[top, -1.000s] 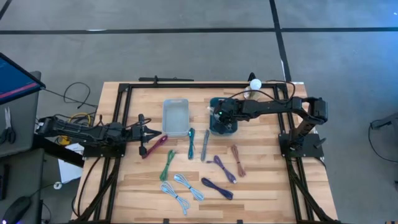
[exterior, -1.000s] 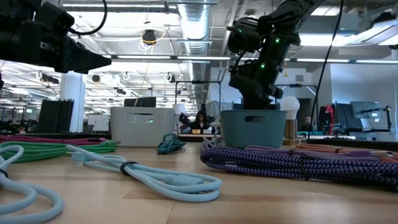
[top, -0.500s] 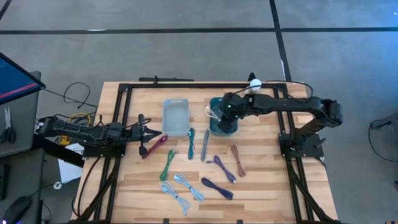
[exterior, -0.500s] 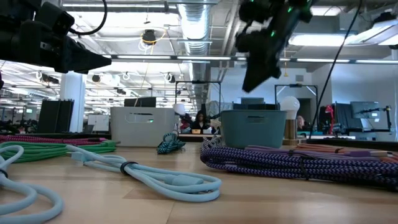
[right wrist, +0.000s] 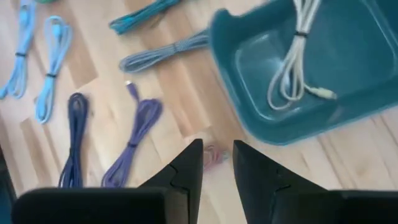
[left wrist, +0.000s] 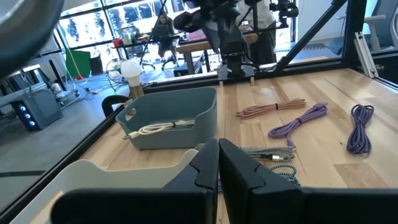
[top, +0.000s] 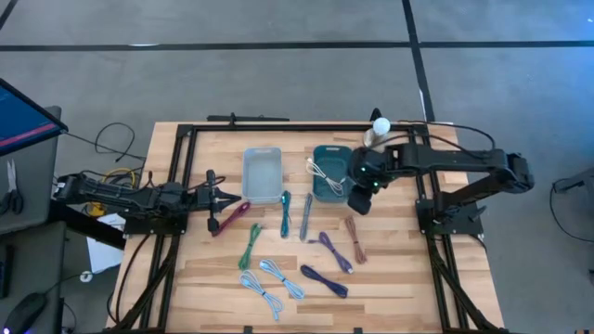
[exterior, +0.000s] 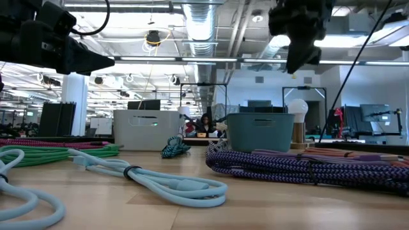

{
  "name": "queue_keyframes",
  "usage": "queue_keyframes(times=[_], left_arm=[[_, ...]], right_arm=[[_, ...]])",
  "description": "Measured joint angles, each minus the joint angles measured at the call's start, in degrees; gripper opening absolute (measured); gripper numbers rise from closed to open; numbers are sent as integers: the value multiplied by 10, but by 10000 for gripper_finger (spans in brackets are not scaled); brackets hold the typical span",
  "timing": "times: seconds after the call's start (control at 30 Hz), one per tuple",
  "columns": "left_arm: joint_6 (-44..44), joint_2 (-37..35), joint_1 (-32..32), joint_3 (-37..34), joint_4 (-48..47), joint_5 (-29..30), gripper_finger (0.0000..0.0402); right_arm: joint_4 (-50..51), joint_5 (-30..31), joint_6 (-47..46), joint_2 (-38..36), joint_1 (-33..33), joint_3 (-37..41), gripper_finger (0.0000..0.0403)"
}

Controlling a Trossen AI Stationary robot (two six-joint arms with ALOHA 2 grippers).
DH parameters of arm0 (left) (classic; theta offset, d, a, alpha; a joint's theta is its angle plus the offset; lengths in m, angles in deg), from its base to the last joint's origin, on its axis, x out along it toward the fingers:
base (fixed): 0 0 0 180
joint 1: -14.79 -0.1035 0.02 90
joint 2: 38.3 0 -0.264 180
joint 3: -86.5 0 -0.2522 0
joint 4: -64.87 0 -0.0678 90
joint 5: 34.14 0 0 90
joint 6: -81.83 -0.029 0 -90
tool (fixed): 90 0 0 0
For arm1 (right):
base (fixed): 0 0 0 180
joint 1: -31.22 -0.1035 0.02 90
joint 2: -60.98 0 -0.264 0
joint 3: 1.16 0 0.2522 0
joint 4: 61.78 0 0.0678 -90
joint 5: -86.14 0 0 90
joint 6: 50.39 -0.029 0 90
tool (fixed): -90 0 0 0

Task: Pick & Place USB Port
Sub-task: Put the pink patterned charger cable into the white bin

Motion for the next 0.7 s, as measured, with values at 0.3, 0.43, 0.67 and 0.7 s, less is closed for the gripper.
queue_keyframes(times=[0.3,0.43,0.67,0.7], left_arm=[[2,0,0,0,4,0,12],[4,0,0,0,4,0,12],[4,0,0,0,4,0,12],[4,0,0,0,4,0,12]], right_arm=[[-190,91,166,-45,-104,4,69],[-173,147,165,-68,-141,4,62],[-138,244,132,-97,-201,20,59],[-137,258,127,-103,-209,31,59]])
